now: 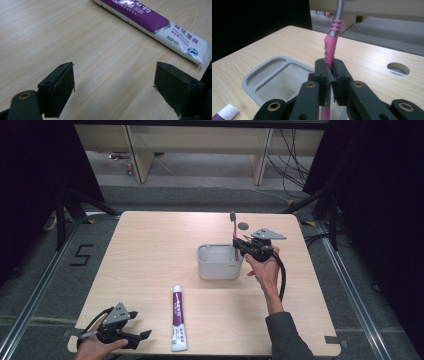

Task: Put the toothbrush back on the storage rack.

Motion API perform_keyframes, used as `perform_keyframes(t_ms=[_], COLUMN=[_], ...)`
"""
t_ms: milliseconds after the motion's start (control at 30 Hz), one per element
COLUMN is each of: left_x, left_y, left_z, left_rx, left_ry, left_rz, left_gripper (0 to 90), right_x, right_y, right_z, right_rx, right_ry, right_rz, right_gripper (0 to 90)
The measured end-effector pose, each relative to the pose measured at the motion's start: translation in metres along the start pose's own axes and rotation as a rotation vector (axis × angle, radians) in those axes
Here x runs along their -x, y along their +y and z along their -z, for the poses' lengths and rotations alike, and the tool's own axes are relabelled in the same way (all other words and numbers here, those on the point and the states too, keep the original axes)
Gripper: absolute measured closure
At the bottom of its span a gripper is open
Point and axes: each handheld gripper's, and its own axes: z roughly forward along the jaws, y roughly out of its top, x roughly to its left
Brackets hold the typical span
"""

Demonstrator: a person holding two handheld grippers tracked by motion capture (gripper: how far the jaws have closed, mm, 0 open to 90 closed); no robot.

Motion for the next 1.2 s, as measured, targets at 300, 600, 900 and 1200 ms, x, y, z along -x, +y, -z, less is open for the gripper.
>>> perform_keyframes(t_ms=[300, 600, 900, 1200], left_x=[0.0, -0.001, 0.0, 0.0], left_y=[0.0, 0.0, 0.0, 0.0], left_z=[0.001, 0.001, 0.001, 0.001], left_rx=[-0.006, -0.006, -0.007, -0.004], left_ry=[0.001, 0.006, 0.001, 0.003], left_rz=[-0.004, -0.006, -0.007, -0.004], left_gripper=[16.0, 16.0, 16.0, 16.1], right_x=[-0.001, 0.0, -0.004, -0.006], right_y=[-0.004, -0.003, 0.0, 0.002], right_z=[-0.002, 0.0, 0.009, 0.018], right_rx=[-0.028, -0.037, -0.033, -0.024], right_ry=[-0.006, -0.008, -0.026, -0.028], right_rz=[0.017, 0.04, 0.036, 0.019], right_gripper=[83.2, 76.7, 70.2, 69.4])
